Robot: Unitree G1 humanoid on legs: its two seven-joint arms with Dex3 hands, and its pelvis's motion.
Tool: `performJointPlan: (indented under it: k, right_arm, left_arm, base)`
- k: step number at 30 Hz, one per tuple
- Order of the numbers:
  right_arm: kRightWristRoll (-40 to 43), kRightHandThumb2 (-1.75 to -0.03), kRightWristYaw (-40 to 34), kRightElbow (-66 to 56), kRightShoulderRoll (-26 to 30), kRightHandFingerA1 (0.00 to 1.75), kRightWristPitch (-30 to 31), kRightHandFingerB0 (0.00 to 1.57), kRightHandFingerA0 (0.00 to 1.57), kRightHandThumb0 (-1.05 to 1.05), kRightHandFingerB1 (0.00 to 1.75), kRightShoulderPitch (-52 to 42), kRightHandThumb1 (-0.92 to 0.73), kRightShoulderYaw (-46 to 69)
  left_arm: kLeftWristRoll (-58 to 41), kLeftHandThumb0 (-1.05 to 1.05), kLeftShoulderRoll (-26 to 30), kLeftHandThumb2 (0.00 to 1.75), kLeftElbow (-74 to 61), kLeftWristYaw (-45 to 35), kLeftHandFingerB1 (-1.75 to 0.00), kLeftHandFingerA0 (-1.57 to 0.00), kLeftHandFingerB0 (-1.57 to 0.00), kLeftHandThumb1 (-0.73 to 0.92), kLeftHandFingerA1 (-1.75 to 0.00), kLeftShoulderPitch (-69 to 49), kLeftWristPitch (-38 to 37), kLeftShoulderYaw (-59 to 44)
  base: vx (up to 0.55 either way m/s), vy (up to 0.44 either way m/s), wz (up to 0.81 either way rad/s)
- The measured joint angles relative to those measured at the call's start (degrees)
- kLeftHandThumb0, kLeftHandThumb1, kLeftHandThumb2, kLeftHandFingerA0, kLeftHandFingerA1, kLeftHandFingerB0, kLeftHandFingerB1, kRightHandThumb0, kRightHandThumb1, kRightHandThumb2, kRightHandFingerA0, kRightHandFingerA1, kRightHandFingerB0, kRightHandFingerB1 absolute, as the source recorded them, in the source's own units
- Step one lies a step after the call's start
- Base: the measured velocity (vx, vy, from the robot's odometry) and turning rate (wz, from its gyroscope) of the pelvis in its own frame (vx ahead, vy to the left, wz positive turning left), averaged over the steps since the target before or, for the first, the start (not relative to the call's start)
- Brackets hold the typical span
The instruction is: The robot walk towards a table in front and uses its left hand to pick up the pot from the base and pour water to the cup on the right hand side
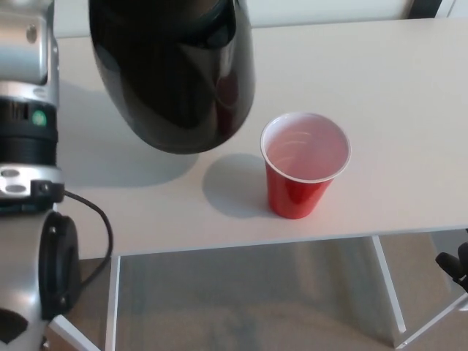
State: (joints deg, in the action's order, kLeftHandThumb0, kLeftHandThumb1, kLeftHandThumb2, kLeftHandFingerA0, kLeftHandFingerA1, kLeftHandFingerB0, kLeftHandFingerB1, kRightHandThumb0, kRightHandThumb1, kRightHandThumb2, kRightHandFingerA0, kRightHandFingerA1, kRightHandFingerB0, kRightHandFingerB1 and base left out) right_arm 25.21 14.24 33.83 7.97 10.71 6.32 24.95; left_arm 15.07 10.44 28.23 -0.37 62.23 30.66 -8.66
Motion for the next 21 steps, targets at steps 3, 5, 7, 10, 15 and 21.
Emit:
performJointPlan:
  k: [3, 5, 7, 10, 15, 21]
  right_arm:
    - [0.0, -0.64, 0.1, 0.1, 0.0, 0.77, 0.0, 0.45, 0.49, -0.32, 0.58, 0.0, -0.43, 0.0]
    - [-0.1, -0.65, 0.2, 0.1, 0.0, 0.78, 0.0, 0.47, 0.47, -0.32, 0.61, 0.1, -0.43, 0.0]
    - [-0.1, -0.65, 0.3, 0.1, 0.0, 0.79, 0.0, 0.47, 0.48, -0.32, 0.61, 0.1, -0.44, 0.0]
    - [-0.1, -0.66, 0.3, 0.1, 0.0, 0.78, 0.0, 0.47, 0.48, -0.31, 0.60, 0.1, -0.43, 0.0]
    - [-0.1, -0.65, 0.3, 0.6, 0.0, 0.79, 0.0, 0.48, 0.50, -0.34, 0.62, 0.6, -0.43, 0.2]
    - [-0.2, -0.65, 0.2, 0.6, 0.0, 0.79, 0.0, 0.50, 0.50, -0.33, 0.61, 0.7, -0.44, 0.2]
  left_arm:
    - [-0.2, -0.15, 0.4, 0.75, -0.2, -0.2, -1.25, -0.73, -0.74, 0.70, -1.73, 0.0, 0.2, 1.1]
    - [-0.4, -0.14, 0.4, 0.78, -0.9, -0.5, -1.26, -0.75, -0.75, 0.69, -1.72, -0.2, 0.6, 1.5]
    - [-0.8, -0.11, 0.4, 0.78, -1.6, -0.8, -1.26, -0.77, -0.74, 0.70, -1.71, -0.8, 1.0, 1.7]
    - [-1.1, -0.12, 0.2, 0.82, -2.2, -1.0, -1.24, -0.98, -0.80, 0.64, -1.62, -2.0, 1.6, 1.9]
    - [-2.1, -0.15, -1.0, 0.83, -2.8, -1.0, -1.20, -1.00, -0.78, 0.64, -1.62, -4.0, 2.1, 1.8]
    - [-2.9, -0.14, -2.3, 0.75, -3.1, -1.0, -1.26, -0.74, -0.71, 0.73, -1.69, -7.9, 2.2, 2.0]
  base:
    - [0.00, 0.000, 0.00]
    - [0.00, 0.000, 0.00]
    - [0.00, 0.000, 0.00]
    - [0.00, 0.000, 0.00]
    - [0.00, 0.000, 0.00]
    - [0.00, 0.000, 0.00]
